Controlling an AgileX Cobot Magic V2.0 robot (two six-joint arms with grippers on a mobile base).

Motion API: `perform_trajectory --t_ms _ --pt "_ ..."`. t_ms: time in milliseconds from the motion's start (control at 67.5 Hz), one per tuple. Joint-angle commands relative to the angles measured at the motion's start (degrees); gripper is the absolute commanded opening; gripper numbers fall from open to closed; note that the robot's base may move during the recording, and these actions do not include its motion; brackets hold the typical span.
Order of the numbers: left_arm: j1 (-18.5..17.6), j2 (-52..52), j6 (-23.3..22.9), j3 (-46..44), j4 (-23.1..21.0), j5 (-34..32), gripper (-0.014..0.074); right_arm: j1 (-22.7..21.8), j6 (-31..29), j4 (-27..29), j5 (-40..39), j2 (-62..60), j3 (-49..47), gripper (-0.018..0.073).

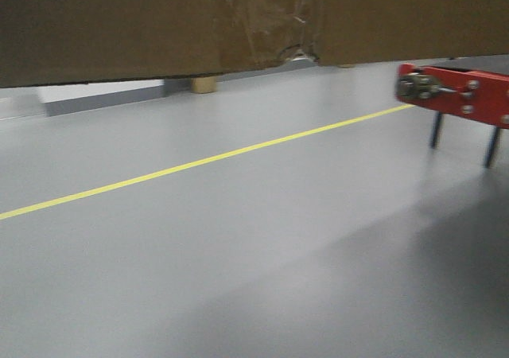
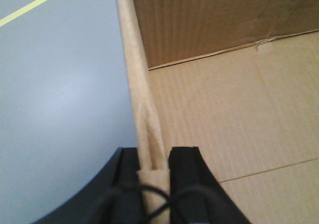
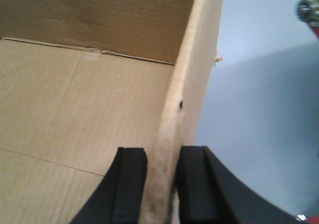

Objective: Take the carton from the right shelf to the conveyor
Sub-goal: 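Carry the carton in both grippers while the base drives to the conveyor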

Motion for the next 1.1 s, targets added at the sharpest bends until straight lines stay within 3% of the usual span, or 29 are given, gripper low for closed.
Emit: perform_trajectory --t_ms 0,504,1082 --pt "-0.61 -0.16 0.54 -0.21 -2.66 -2.28 -0.0018 0.51 -0.58 2.63 -5.38 -0.64 -0.44 -0.0066" --pt "-0.61 -0.16 0.54 -0.21 -2.28 -2.28 -0.0018 0.51 -0.58 2.63 -5.51 -0.64 -0.44 -0.0066" --pt "-0.61 -0.16 0.54 -0.21 6.64 -2.28 -0.0018 0.51 -0.58 2.63 -5.51 -0.64 -0.44 -0.0066"
